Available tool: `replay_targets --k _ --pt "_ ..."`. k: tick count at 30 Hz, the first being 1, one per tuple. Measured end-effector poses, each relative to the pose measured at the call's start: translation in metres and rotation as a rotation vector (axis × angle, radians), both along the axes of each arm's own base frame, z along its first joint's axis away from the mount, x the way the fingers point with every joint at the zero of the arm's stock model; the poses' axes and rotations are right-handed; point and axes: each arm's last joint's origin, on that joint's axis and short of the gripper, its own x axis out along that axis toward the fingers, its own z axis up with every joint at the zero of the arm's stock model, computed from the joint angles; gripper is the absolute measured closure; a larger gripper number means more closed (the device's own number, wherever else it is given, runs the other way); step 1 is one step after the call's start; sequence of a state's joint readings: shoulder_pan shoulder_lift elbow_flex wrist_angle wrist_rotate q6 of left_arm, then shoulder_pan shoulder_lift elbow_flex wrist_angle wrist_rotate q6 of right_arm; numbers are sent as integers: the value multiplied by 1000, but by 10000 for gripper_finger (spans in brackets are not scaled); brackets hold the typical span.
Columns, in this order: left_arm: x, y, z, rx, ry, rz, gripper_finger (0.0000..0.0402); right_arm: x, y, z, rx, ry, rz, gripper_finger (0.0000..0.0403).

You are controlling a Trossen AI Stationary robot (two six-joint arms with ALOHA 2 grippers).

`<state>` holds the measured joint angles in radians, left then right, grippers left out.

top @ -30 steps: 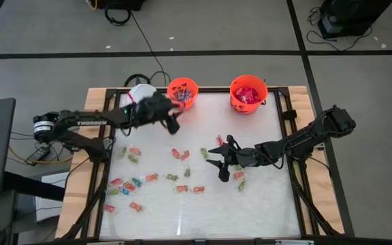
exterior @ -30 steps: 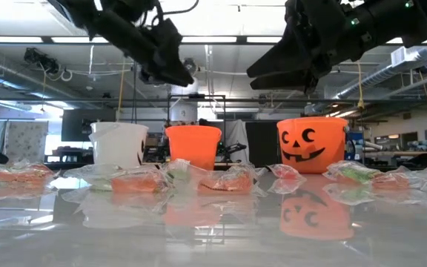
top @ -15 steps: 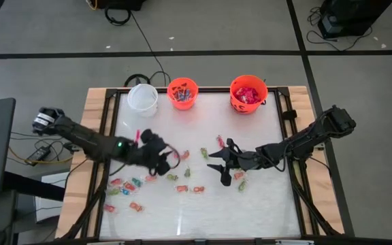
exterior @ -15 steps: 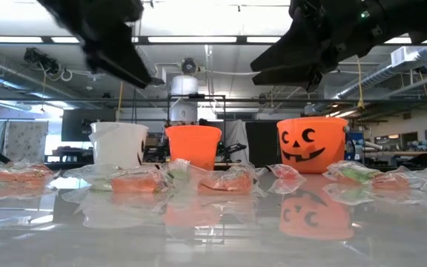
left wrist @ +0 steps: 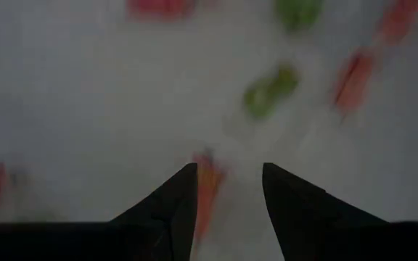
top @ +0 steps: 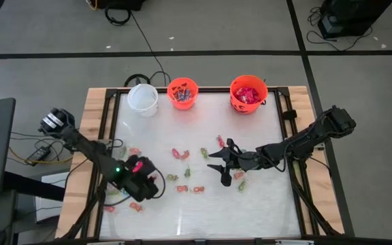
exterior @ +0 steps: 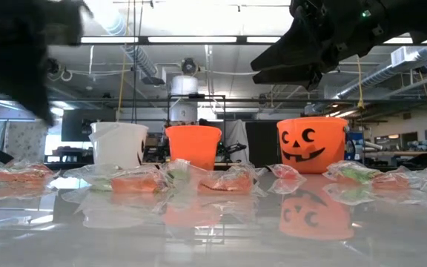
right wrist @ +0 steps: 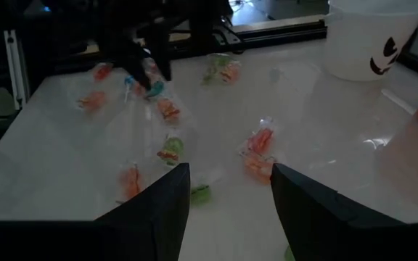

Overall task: Sort candy by brand, put in halloween buckets
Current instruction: Put the blue lollipop into the left orange bucket

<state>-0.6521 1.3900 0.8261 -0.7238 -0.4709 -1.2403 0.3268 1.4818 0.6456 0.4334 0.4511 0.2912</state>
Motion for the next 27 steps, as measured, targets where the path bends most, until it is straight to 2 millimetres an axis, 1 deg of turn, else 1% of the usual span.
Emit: replay_targets --k 3,8,13,18,22,27 --pt "-4 -8 -8 -85 89 -9 241 0 -1 0 -9 0 -1 198" --pt "-14 -26 -16 -218 233 -87 241 1 -2 1 -21 -3 3 198" --pt "-30 -39 -18 -263 314 -113 241 1 -2 1 -25 -1 10 198" --pt "-48 -45 -19 -245 414 -123 241 1 -2 1 -25 -1 9 198" --pt "-62 -42 -19 -157 491 -121 241 1 -2 1 -24 -2 9 198" --pt "-67 -36 -28 -125 508 -119 241 1 -2 1 -22 -3 9 198"
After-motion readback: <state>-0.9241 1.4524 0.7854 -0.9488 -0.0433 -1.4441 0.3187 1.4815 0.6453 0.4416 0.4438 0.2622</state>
